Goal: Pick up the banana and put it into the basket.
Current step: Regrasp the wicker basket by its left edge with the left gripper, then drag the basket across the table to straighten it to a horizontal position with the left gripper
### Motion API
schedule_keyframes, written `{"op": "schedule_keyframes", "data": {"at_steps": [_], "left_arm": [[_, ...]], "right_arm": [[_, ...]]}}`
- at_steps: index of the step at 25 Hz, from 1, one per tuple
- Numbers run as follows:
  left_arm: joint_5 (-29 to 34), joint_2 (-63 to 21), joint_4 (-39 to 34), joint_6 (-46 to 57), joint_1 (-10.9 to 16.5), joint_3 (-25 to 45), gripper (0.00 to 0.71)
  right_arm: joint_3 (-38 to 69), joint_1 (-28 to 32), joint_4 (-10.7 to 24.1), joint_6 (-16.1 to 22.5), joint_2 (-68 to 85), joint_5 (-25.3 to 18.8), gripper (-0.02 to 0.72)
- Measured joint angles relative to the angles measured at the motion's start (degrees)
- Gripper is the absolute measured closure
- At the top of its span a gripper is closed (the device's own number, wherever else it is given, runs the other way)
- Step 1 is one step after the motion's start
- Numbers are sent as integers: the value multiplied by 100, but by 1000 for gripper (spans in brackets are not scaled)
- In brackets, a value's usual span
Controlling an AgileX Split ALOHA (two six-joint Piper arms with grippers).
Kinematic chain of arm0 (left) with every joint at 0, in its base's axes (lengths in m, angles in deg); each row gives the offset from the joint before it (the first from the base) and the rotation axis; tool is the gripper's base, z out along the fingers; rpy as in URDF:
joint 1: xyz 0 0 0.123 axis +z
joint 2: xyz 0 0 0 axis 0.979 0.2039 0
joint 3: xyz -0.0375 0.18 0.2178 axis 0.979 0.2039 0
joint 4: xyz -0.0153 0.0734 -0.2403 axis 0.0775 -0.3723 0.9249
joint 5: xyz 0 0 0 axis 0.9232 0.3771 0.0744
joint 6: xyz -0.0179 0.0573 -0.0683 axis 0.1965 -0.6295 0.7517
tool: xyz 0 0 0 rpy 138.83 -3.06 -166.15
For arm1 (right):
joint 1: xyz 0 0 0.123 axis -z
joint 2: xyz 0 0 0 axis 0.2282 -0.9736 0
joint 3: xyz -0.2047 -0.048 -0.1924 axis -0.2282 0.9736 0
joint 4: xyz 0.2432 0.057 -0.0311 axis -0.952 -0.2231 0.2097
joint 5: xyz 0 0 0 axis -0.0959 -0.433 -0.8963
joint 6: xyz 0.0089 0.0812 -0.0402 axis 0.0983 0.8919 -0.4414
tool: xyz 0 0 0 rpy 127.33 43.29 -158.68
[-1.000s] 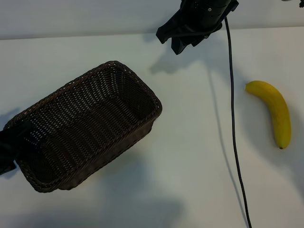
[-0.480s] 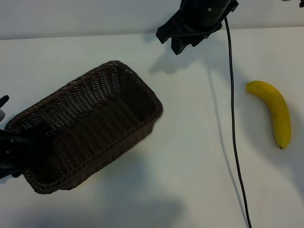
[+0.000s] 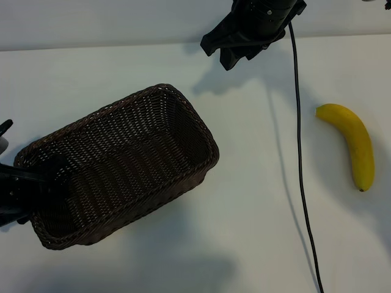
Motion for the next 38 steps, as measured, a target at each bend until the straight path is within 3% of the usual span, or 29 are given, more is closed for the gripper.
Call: {"op": "schedule_keyframes", "data": {"at_steps": [5, 12, 16, 24, 32, 38], "left_arm": [[77, 5, 310, -493, 0, 0, 330], [415, 11, 1544, -1935, 0, 0, 336], [512, 11, 1709, -2237, 0, -5, 338], [1063, -207, 1350, -2244, 0, -490, 338], [1852, -519, -79, -1137, 0, -1381, 338], [2176, -519, -303, -980, 0, -1983, 338]], "right_arm": [[0, 0, 1, 0, 0, 0, 283], [0, 0, 3, 0, 0, 0, 283], [0, 0, 3, 0, 0, 0, 283], [0, 0, 3, 0, 0, 0, 283], [0, 0, 3, 0, 0, 0, 283], [0, 0, 3, 0, 0, 0, 283]]}}
